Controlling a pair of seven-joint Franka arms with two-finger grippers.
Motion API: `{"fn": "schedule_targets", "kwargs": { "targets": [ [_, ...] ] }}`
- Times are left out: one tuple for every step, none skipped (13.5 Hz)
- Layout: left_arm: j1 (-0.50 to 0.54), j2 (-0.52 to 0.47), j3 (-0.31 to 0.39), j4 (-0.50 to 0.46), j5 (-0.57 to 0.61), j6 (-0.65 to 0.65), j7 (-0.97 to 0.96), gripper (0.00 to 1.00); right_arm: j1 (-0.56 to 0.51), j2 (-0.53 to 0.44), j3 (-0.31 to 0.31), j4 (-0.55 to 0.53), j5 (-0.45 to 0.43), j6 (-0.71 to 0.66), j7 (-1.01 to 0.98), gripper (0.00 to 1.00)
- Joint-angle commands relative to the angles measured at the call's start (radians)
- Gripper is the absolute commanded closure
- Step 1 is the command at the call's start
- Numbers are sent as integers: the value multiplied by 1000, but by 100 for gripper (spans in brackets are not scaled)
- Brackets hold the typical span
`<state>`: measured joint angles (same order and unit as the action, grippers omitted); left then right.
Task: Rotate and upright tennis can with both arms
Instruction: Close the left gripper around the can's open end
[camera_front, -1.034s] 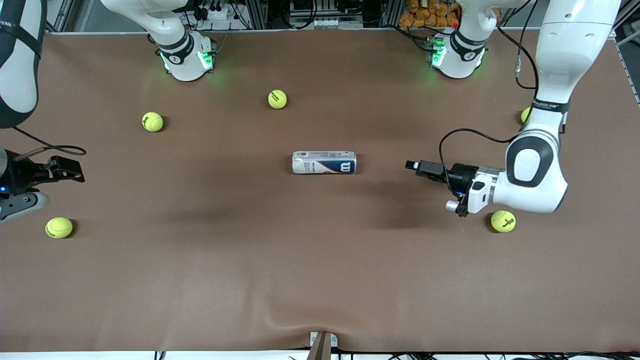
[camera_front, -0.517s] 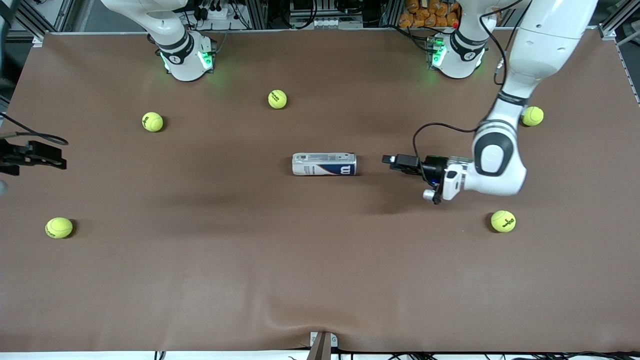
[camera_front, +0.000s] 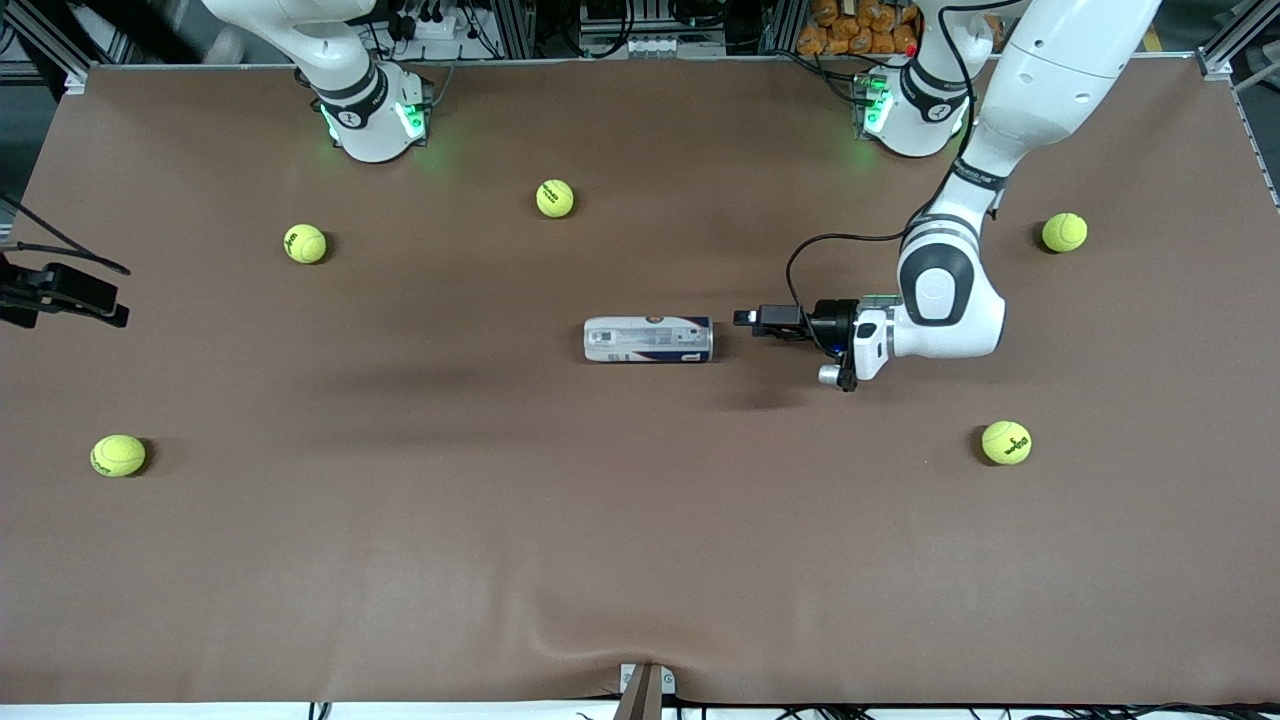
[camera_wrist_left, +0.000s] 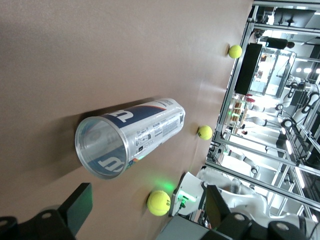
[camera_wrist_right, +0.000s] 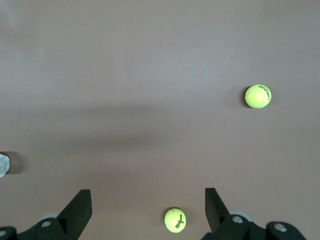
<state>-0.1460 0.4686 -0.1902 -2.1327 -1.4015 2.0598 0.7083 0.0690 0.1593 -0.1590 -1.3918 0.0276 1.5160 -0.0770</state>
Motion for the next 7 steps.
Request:
{"fn": "schedule_targets", "kwargs": {
  "targets": [
    [-30, 10, -3, -20, -83, 55, 78, 0, 8, -158, 7, -212, 3, 85, 31, 0],
    [-43, 36, -3, -9, -95, 63, 106, 0, 8, -181, 7, -222, 2, 81, 32, 0],
    [-46, 62, -3, 11, -109, 65, 135, 0, 8, -199, 7, -220, 2, 72, 40, 0],
    [-49, 82, -3, 23, -128, 65, 148, 0, 8, -227, 9, -219, 0, 63, 46, 0],
    [-63, 87, -3, 27, -146, 66, 151, 0, 8, -248, 9, -219, -3, 40, 45, 0],
    [-76, 87, -3, 25, -161, 74, 149, 0, 6, -262, 10, -214, -3, 26, 46, 0],
    [-79, 85, -3, 20, -163, 85, 149, 0, 6, -264, 12, -213, -3, 17, 46, 0]
  ]
}}
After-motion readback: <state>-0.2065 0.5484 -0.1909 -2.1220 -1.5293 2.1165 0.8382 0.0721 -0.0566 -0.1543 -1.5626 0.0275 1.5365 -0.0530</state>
